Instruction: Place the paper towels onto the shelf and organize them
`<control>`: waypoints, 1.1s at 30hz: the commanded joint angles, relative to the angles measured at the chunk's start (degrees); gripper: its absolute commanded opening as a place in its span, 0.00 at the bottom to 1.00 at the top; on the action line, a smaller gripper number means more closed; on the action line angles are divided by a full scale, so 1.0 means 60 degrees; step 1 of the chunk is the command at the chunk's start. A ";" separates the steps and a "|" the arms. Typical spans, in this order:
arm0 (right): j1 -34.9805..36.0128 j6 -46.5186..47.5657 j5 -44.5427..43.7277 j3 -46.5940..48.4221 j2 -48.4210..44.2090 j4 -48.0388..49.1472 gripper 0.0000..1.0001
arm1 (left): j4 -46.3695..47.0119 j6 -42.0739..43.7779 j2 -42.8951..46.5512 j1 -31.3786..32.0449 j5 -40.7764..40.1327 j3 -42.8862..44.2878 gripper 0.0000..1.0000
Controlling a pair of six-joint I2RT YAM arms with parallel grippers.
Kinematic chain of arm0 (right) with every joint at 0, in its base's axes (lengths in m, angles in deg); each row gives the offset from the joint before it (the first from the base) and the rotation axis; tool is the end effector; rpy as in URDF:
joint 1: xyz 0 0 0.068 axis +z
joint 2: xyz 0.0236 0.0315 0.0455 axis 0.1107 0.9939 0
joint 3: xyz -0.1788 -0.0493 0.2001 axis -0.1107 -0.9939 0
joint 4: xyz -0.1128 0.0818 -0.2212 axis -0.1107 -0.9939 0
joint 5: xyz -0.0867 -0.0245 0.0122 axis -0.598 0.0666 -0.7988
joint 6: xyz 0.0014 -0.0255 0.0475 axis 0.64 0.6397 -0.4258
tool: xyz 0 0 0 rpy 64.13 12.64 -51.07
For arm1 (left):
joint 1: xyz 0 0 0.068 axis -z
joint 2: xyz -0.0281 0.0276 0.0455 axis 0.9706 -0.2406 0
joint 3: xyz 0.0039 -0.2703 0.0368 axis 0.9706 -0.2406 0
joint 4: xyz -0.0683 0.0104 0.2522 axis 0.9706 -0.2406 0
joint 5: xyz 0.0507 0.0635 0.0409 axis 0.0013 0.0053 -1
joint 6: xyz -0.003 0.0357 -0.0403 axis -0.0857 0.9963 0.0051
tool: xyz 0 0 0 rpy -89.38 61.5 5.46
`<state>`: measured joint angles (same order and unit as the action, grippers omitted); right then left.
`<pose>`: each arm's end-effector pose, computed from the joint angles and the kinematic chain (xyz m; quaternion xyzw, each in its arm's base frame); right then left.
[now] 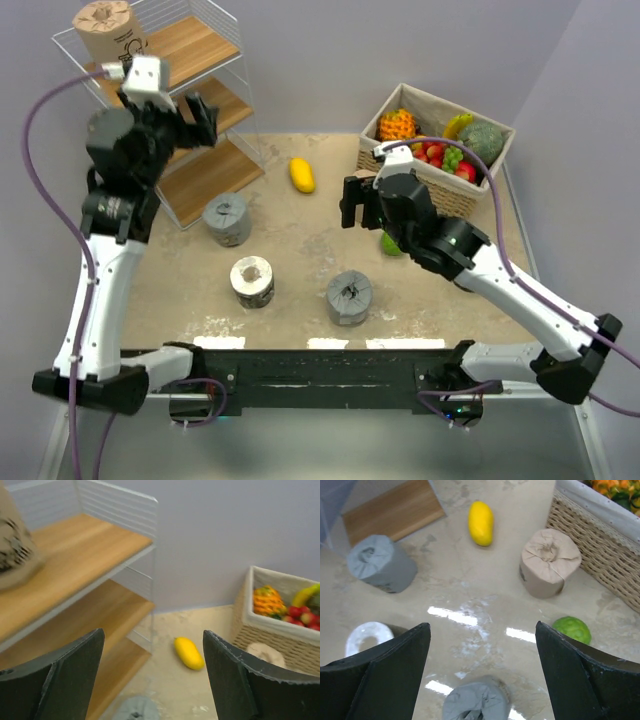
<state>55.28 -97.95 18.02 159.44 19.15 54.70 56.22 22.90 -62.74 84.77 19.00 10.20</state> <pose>0.1801 0.1820 0.4122 -0.0612 0.8144 0.1581 0.5550 0.2360 -0.0362 0.5288 0.0201 0.6818 -0.0913 0.7256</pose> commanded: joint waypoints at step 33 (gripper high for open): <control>-0.4141 -0.3339 0.0212 0.2058 0.6364 0.1074 0.72 | 0.2323 -0.1882 0.3455 0.1159 0.2668 -0.9285 0.91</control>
<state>30.45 -114.76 21.89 169.08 57.21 58.46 67.52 11.44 -42.74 91.28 35.07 -45.27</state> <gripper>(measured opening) 0.723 0.911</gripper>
